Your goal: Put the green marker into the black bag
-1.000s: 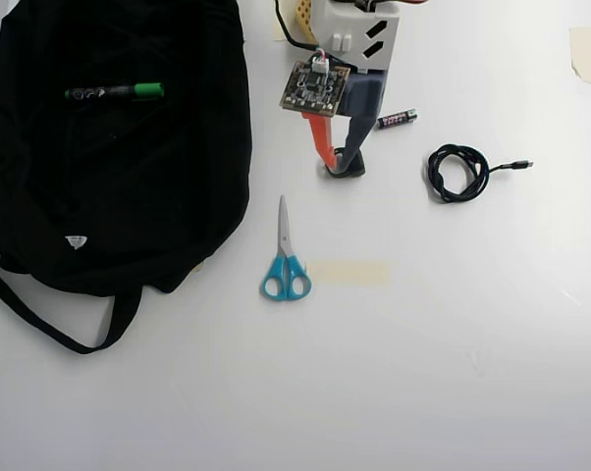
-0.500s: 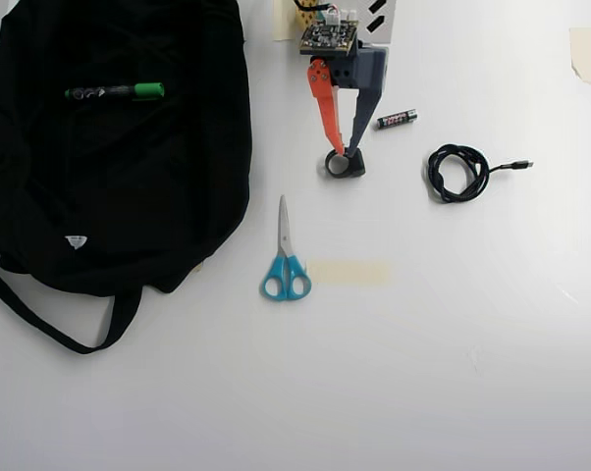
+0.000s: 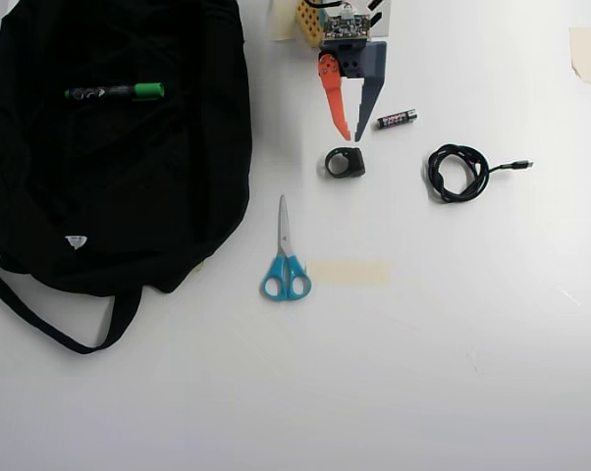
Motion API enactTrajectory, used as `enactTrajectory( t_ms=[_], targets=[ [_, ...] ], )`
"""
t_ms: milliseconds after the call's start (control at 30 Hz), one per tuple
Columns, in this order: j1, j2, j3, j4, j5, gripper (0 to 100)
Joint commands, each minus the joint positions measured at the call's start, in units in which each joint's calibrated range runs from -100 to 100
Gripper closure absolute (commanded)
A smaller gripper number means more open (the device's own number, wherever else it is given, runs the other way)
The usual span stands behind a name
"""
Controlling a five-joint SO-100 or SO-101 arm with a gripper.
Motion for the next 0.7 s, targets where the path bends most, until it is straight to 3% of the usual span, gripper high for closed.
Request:
enactTrajectory(
  t_ms=[0, 300, 667],
  targets=[
    [-0.06, -8.8, 6.65, -2.78, 0.74, 98],
    [-3.05, -18.35, 14.38, 0.06, 1.47, 98],
    [-2.38, -18.6, 14.38, 18.23, -0.42, 98]
  ],
)
